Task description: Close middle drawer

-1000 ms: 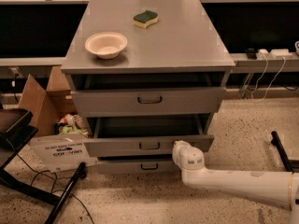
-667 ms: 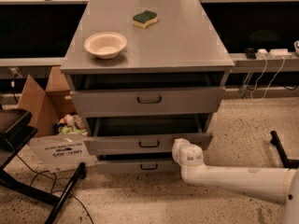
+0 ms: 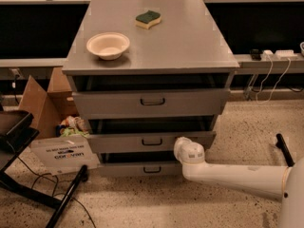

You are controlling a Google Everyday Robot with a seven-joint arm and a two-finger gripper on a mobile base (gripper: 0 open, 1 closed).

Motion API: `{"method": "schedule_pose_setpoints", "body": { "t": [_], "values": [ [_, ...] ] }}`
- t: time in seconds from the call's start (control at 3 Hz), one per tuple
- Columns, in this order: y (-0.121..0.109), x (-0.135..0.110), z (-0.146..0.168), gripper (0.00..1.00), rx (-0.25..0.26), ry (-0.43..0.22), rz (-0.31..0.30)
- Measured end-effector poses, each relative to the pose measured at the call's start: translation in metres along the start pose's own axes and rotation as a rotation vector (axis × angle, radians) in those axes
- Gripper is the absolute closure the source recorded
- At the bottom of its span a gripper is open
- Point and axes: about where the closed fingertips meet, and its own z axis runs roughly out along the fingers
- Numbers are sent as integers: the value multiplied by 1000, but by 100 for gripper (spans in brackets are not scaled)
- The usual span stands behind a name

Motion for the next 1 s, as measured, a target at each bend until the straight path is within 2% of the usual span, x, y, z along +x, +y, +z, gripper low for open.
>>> {"method": "schedule_pose_setpoints", "body": {
  "t": [1.0],
  "values": [
    [0, 0, 0, 32, 0, 0, 0]
  ]
}}
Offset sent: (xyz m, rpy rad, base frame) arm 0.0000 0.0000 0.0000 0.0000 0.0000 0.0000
